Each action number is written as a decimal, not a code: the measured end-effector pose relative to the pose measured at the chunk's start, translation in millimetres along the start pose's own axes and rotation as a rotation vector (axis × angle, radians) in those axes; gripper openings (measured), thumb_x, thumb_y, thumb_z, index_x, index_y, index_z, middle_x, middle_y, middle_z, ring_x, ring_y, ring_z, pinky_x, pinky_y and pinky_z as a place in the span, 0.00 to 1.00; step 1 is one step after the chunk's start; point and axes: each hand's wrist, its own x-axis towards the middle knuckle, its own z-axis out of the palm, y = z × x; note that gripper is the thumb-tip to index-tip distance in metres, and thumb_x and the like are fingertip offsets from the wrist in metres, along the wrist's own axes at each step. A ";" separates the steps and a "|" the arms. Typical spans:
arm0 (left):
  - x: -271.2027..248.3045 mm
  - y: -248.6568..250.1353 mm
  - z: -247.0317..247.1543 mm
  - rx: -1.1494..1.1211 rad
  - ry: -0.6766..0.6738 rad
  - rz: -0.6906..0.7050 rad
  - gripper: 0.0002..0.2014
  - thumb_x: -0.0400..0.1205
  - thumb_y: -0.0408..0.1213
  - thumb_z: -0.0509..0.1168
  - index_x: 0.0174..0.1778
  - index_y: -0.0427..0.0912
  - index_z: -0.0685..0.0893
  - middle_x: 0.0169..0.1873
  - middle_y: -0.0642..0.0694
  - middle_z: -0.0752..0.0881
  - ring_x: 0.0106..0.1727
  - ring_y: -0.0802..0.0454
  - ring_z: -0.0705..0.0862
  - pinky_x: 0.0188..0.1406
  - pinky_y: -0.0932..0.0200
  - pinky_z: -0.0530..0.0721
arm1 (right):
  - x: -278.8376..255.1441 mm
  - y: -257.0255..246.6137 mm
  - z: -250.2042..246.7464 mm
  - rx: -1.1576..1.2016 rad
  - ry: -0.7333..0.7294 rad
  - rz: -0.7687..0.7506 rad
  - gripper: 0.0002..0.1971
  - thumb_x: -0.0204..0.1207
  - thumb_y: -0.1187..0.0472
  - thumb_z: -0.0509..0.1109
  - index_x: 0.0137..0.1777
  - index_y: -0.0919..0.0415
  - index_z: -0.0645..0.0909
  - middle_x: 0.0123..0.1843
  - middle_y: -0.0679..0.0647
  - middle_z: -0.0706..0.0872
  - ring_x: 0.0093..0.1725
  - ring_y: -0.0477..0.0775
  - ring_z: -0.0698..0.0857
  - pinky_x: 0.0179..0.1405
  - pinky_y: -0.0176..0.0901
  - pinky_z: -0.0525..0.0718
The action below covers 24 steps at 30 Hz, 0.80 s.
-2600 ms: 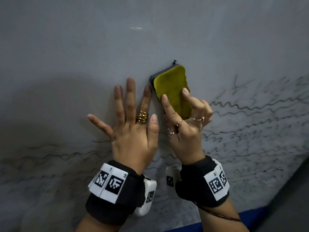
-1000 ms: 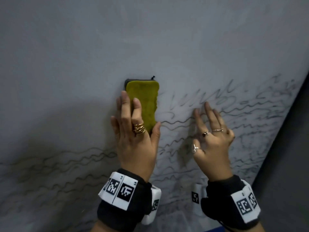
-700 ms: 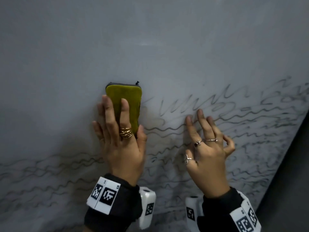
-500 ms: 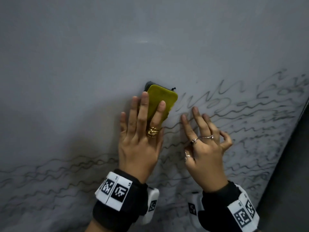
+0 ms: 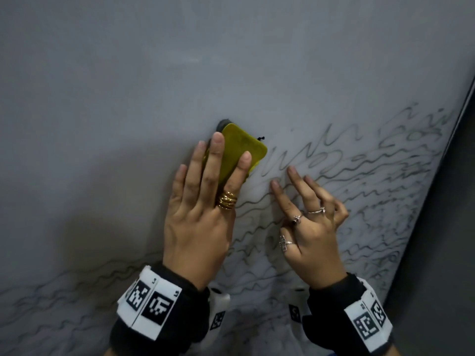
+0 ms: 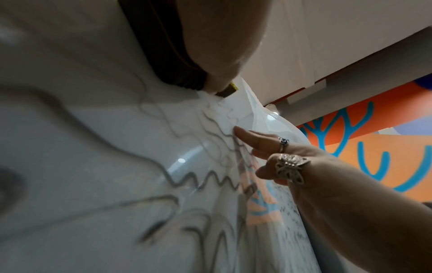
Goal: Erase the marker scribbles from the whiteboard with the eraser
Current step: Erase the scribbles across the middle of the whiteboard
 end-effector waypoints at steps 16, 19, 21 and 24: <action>7.1 34.5 13.7 0.056 0.168 -0.266 0.30 0.79 0.35 0.64 0.77 0.53 0.64 0.76 0.37 0.58 0.66 0.39 0.64 0.54 0.44 0.64 | 1.8 29.9 -10.4 -0.051 0.041 0.152 0.28 0.72 0.53 0.60 0.75 0.46 0.70 0.78 0.51 0.67 0.69 0.57 0.69 0.60 0.58 0.61; 18.3 61.9 27.2 0.033 0.125 -0.214 0.32 0.77 0.34 0.64 0.78 0.54 0.63 0.76 0.36 0.57 0.67 0.39 0.64 0.53 0.45 0.65 | 4.9 34.2 -12.3 -0.023 0.036 0.118 0.26 0.74 0.51 0.60 0.74 0.46 0.72 0.76 0.51 0.68 0.65 0.56 0.70 0.60 0.56 0.61; 24.2 79.6 33.1 0.014 0.082 -0.161 0.34 0.76 0.33 0.63 0.78 0.54 0.62 0.76 0.37 0.57 0.67 0.39 0.64 0.53 0.47 0.65 | 5.3 40.3 -16.5 0.049 0.072 0.116 0.24 0.75 0.53 0.59 0.73 0.48 0.75 0.74 0.50 0.71 0.65 0.56 0.71 0.61 0.53 0.60; 21.4 75.0 31.2 0.043 0.045 -0.116 0.34 0.76 0.33 0.65 0.78 0.54 0.63 0.77 0.39 0.57 0.67 0.40 0.64 0.54 0.47 0.65 | 4.6 49.5 -24.5 0.157 0.169 0.171 0.22 0.75 0.56 0.59 0.70 0.50 0.76 0.71 0.48 0.72 0.65 0.59 0.72 0.62 0.55 0.62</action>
